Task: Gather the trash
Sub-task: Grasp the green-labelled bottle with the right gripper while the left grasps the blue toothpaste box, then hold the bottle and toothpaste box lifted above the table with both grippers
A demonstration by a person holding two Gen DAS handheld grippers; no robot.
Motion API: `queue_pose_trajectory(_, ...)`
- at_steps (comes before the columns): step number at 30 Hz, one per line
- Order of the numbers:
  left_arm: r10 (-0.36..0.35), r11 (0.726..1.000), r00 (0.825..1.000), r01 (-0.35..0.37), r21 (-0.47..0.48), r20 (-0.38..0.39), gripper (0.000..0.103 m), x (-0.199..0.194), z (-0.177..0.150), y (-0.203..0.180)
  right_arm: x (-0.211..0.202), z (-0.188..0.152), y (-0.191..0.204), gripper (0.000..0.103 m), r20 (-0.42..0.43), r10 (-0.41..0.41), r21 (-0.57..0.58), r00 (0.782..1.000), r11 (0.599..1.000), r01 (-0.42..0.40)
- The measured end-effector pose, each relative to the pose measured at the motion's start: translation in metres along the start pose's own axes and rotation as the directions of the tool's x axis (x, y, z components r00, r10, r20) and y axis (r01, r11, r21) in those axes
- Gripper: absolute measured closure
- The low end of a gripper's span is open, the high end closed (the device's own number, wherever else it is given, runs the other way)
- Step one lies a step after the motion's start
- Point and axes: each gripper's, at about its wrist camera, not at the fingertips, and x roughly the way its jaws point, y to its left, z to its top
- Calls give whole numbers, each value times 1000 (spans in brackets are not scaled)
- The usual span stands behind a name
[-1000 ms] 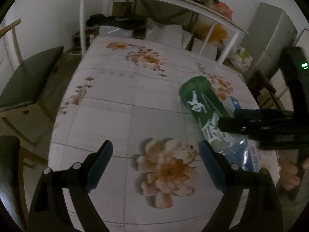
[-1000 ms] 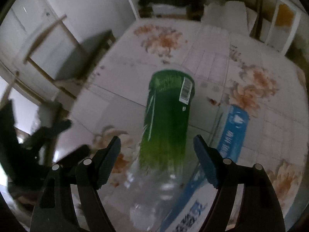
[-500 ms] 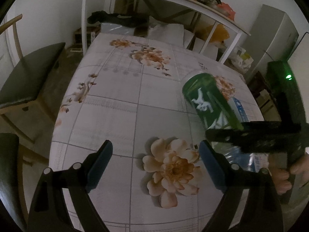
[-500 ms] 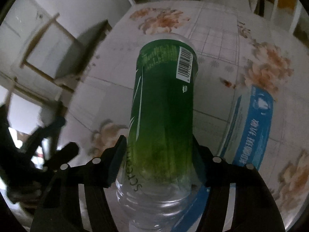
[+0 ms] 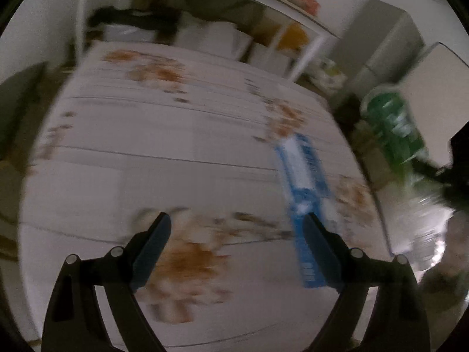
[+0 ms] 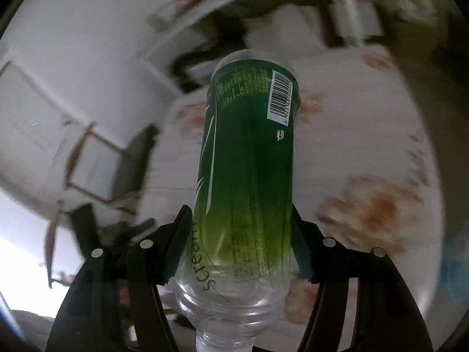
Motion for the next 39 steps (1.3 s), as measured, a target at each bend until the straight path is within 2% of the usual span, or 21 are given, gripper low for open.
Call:
queue_pose_trajectory(2, -70, 997, 997, 72, 36, -34, 14, 14, 2, -22, 6, -12, -16, 43, -23, -21, 52, 1000, 998, 22)
queue_pose_trajectory(5, -87, 992, 993, 94, 87, -75, 14, 35, 5, -47, 17, -29, -33, 43, -41, -97, 96, 994, 990, 101)
queue_pose_trajectory(8, -91, 988, 988, 105, 113, -126, 16, 56, 8, -67, 25, -41, -33, 43, -31, -152, 98, 988, 983, 155)
queue_pose_trajectory(10, -72, 988, 986, 90, 123, -149, 20, 69, 10, -76, 32, -46, -27, 43, -21, -207, 73, 978, 975, 208)
queue_pose_trajectory(12, -35, 990, 984, 58, 131, -173, 28, 82, 13, -83, 36, -44, -26, 43, -12, -244, 49, 970, 968, 244)
queue_pose_trajectory(14, 0, 991, 982, 25, 132, -188, 35, 92, 15, -87, 43, -43, -28, 43, -18, -227, 58, 974, 972, 227)
queue_pose_trajectory(18, -4, 992, 979, 30, 124, -206, 50, 100, 16, -88, 49, -43, -36, 43, -27, -211, 63, 977, 975, 213)
queue_pose_trajectory(24, 13, 991, 981, 13, 134, -193, 61, 91, 14, -85, 36, -47, -50, 43, -36, -160, 79, 986, 984, 163)
queue_pose_trajectory(32, 2, 991, 970, 31, 131, -243, 63, 57, -21, -76, 23, -66, -49, 43, -44, -102, 89, 994, 990, 105)
queue_pose_trajectory(39, 85, 972, 973, -33, 232, -217, 61, 60, -25, -92, 33, -68, -50, 42, -67, -102, 105, 993, 989, 108)
